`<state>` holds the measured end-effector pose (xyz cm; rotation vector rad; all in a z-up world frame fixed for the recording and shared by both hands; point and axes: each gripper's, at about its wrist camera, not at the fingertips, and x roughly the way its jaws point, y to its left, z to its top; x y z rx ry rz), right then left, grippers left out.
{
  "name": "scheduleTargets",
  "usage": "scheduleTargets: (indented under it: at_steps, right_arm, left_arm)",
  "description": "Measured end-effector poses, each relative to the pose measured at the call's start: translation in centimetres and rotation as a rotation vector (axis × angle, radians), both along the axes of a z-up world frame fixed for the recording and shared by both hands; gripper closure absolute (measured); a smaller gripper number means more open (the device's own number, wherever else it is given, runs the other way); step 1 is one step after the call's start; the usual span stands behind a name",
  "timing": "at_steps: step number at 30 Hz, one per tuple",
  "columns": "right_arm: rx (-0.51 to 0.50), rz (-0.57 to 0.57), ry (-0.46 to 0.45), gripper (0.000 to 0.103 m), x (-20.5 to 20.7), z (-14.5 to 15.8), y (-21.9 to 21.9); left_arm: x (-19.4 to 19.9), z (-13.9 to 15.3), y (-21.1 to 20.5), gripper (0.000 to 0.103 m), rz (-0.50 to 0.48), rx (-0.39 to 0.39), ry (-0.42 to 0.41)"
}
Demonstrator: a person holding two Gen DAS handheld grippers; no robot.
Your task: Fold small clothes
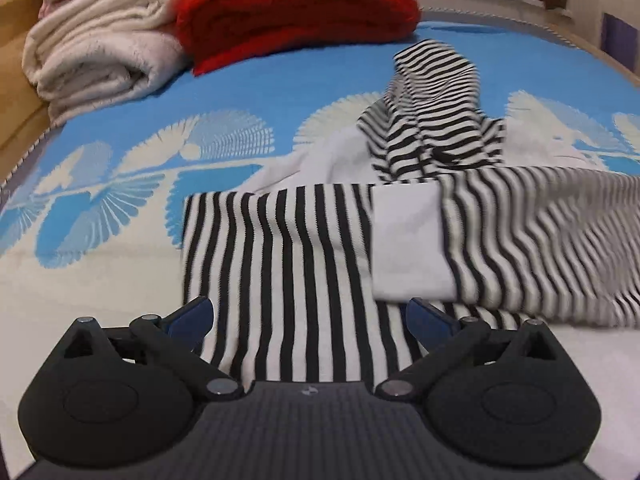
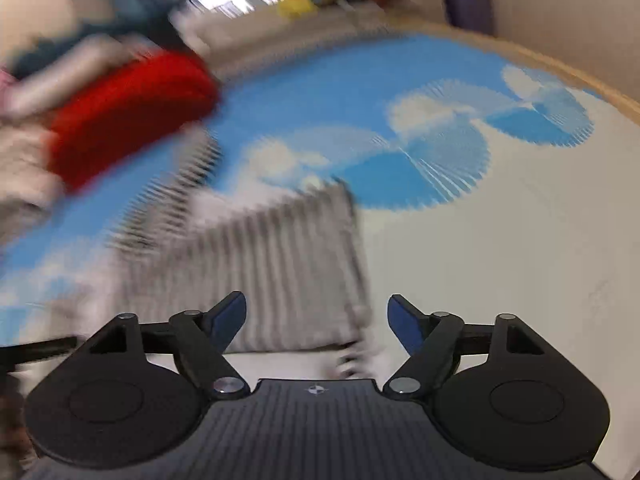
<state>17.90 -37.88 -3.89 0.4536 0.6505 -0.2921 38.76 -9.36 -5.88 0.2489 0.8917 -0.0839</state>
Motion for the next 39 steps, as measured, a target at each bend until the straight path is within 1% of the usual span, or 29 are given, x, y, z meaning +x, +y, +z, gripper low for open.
scheduleTargets:
  at_steps: [2, 4, 6, 7, 9, 11, 13, 15, 16, 17, 19, 20, 22, 24, 27, 29, 31, 32, 35, 39]
  right_arm:
    - [-0.027, 0.074, -0.098, 0.017, -4.6, 1.7, 1.8]
    - [-0.074, 0.130, -0.150, 0.016, -8.8, 2.8, 3.4]
    - [-0.123, 0.133, -0.143, 0.016, -12.4, 3.6, 4.9]
    - [-0.135, 0.128, -0.133, 0.016, -13.8, 3.9, 5.5]
    - [-0.154, 0.137, -0.108, 0.016, -15.9, 4.6, 7.1]
    - [-0.180, 0.147, -0.087, 0.016, -17.2, 5.4, 8.5]
    - [-0.242, 0.135, -0.061, 0.016, -18.1, 6.1, 9.8]
    - [-0.281, 0.127, -0.035, 0.016, -19.0, 7.0, 10.5]
    - [-0.289, 0.124, -0.021, 0.016, -19.4, 7.4, 10.6]
    - [-0.289, 0.111, -0.018, 0.016, -20.1, 7.9, 10.8]
    - [-0.285, 0.092, -0.030, 0.016, -21.6, 9.0, 11.0]
    - [-0.284, 0.080, -0.048, 0.016, -22.4, 9.5, 11.0]
    - [-0.290, 0.072, -0.071, 0.015, -23.5, 10.2, 11.0]
    - [-0.306, 0.070, -0.078, 0.015, -24.2, 10.5, 11.1]
    - [-0.310, 0.064, -0.078, 0.015, -24.5, 10.5, 11.2]
    - [-0.303, 0.061, -0.074, 0.015, -24.1, 10.4, 11.2]
    - [-0.303, 0.062, -0.066, 0.015, -23.5, 10.1, 11.3]
    - [-0.303, 0.063, -0.062, 0.015, -23.2, 10.0, 11.3]
    - [-0.302, 0.072, -0.033, 0.015, -22.0, 9.4, 11.5]
    - [-0.311, 0.082, -0.016, 0.015, -20.9, 8.9, 11.7]
  left_arm:
    - [-2.5, 2.0, 0.2, 0.000, -0.031, -0.030, -0.048]
    - [-4.8, 3.6, 0.6, 0.000, -0.054, -0.055, -0.102]
    - [-7.9, 4.8, 1.3, 0.000, -0.054, -0.065, -0.154]
    - [-9.2, 5.0, 1.8, 0.000, -0.042, -0.067, -0.165]
    - [-12.1, 5.1, 3.3, 0.000, 0.003, -0.090, -0.160]
    - [-14.6, 4.8, 5.1, 0.000, 0.036, -0.148, -0.143]
    - [-16.2, 3.7, 6.8, 0.000, 0.055, -0.199, -0.116]
    - [-15.9, 2.5, 8.3, 0.000, 0.109, -0.246, -0.026]
    - [-15.7, 2.5, 8.9, 0.000, 0.129, -0.287, -0.012]
    - [-15.4, 2.6, 9.5, 0.000, 0.160, -0.317, -0.017]
    - [-15.5, 2.8, 10.1, 0.000, 0.221, -0.305, -0.049]
    - [-15.5, 2.8, 10.2, 0.000, 0.238, -0.296, -0.049]
    - [-15.4, 2.8, 10.0, 0.000, 0.249, -0.289, -0.026]
    - [-15.8, 3.3, 9.8, 0.000, 0.238, -0.282, -0.015]
    - [-16.4, 4.3, 10.2, 0.000, 0.228, -0.262, -0.040]
    - [-16.9, 5.1, 10.7, 0.000, 0.220, -0.275, -0.075]
    - [-17.0, 5.2, 11.3, 0.000, 0.228, -0.263, -0.103]
    - [-16.8, 5.2, 11.5, 0.000, 0.233, -0.264, -0.095]
    - [-16.3, 5.2, 12.4, 0.000, 0.234, -0.310, -0.068]
    - [-16.1, 5.4, 13.0, 0.000, 0.251, -0.311, -0.088]
